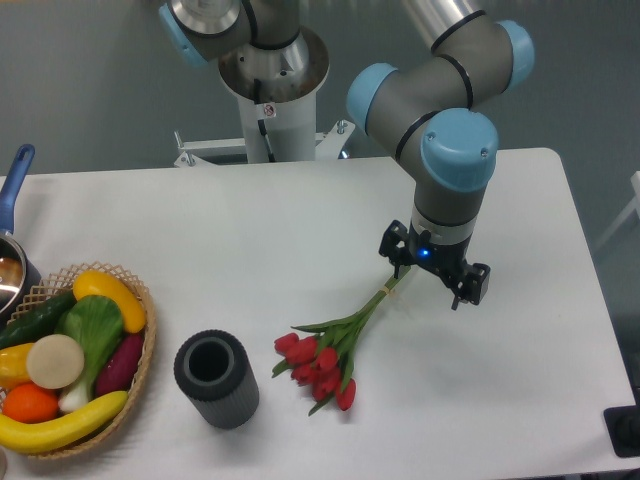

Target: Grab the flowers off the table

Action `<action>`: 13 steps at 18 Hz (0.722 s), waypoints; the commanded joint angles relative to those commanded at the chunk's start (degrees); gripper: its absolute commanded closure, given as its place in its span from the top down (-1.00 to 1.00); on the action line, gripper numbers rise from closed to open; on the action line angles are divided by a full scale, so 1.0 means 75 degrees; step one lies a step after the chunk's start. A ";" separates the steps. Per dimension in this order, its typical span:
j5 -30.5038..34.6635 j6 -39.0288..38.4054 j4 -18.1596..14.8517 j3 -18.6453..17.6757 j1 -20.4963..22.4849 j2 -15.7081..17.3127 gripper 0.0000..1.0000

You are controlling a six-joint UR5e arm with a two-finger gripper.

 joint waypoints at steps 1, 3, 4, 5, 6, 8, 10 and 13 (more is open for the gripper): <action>0.0000 0.0012 0.0012 -0.0023 0.0000 0.0012 1.00; -0.0035 0.0000 0.0035 -0.0070 0.0000 0.0012 1.00; -0.0082 0.0000 0.0035 -0.0082 0.0000 0.0023 1.00; -0.0117 -0.0012 0.0035 -0.0117 -0.0012 0.0035 1.00; -0.0198 -0.0070 0.0047 -0.0129 -0.0023 0.0035 1.00; -0.0596 -0.0175 0.0070 -0.0245 0.0000 0.0035 1.00; -0.0785 -0.0572 0.0385 -0.0619 0.0035 0.0070 1.00; -0.0762 -0.0820 0.1369 -0.1194 0.0000 0.0164 1.00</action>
